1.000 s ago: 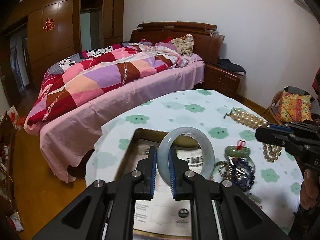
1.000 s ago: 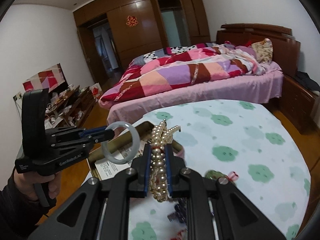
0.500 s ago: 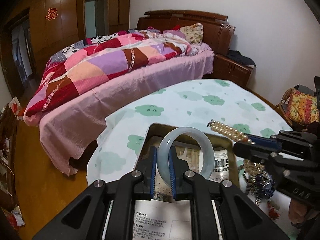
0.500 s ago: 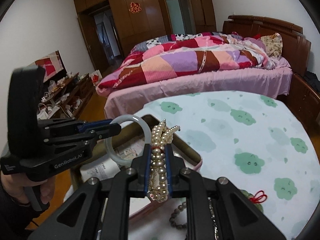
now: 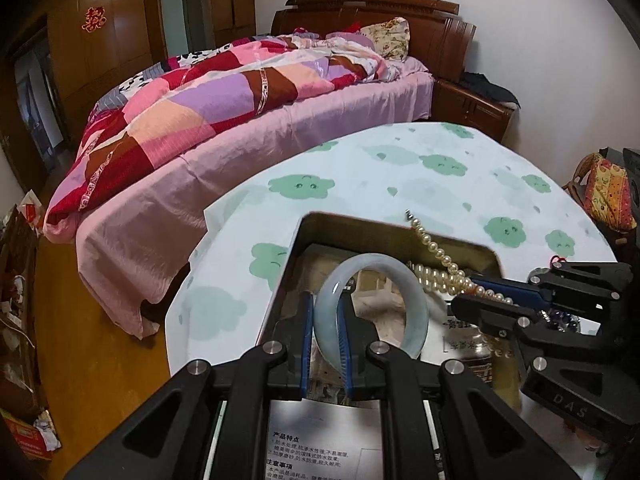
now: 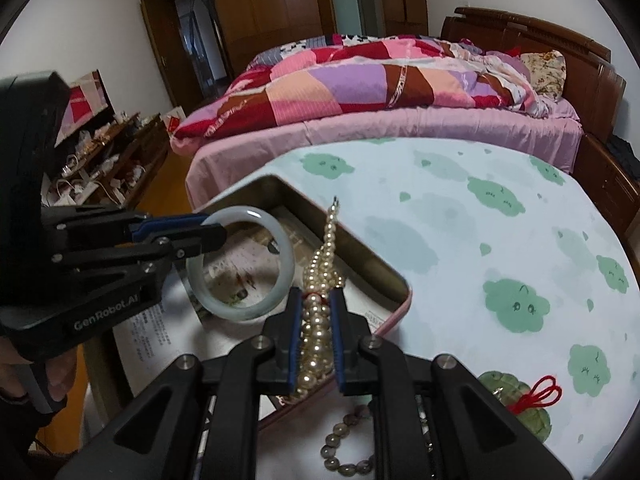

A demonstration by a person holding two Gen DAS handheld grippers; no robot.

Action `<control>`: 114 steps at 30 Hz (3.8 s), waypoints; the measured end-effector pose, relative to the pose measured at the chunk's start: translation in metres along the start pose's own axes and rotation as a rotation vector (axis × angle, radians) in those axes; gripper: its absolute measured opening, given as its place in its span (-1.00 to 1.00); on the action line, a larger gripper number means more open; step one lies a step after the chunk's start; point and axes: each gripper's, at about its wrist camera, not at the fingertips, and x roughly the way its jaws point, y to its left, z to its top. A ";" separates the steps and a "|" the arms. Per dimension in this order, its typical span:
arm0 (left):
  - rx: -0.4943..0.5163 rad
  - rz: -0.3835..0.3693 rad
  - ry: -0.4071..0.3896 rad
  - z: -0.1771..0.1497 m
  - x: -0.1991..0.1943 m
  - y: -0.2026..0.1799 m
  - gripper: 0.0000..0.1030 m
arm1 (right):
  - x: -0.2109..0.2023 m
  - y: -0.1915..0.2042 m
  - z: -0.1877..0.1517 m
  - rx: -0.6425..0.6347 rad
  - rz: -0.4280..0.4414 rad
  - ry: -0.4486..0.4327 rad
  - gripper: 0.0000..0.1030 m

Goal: Organize jewelry
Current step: 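Carry the bangle with the left gripper while the right carries pearls over the tin, then lower and release the pearls with the right gripper while the left releases the bangle into the tin, then move the right gripper to the red-tasseled pendant and grasp it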

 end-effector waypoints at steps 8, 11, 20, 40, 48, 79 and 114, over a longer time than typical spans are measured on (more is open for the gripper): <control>-0.003 0.004 0.014 -0.002 0.004 0.002 -0.78 | 0.002 0.002 -0.002 -0.001 -0.008 0.000 -0.70; -0.008 -0.002 0.021 -0.001 0.006 0.003 -0.78 | 0.003 0.002 -0.001 0.002 -0.010 0.000 -0.70; -0.008 0.002 0.029 -0.001 0.009 0.003 -0.77 | 0.006 0.003 0.000 -0.016 -0.031 0.000 -0.71; 0.041 0.016 -0.005 -0.004 0.005 -0.002 -0.45 | 0.005 0.005 -0.002 -0.011 -0.014 -0.017 -0.48; 0.001 -0.001 -0.071 -0.005 -0.014 -0.004 0.02 | -0.017 0.004 -0.003 0.014 -0.009 -0.082 0.06; 0.062 -0.102 -0.125 -0.071 -0.071 -0.112 0.17 | -0.099 -0.049 -0.124 0.220 -0.094 -0.043 0.38; 0.075 -0.148 -0.101 -0.065 -0.051 -0.131 0.17 | -0.091 -0.046 -0.136 0.153 -0.111 0.012 -0.80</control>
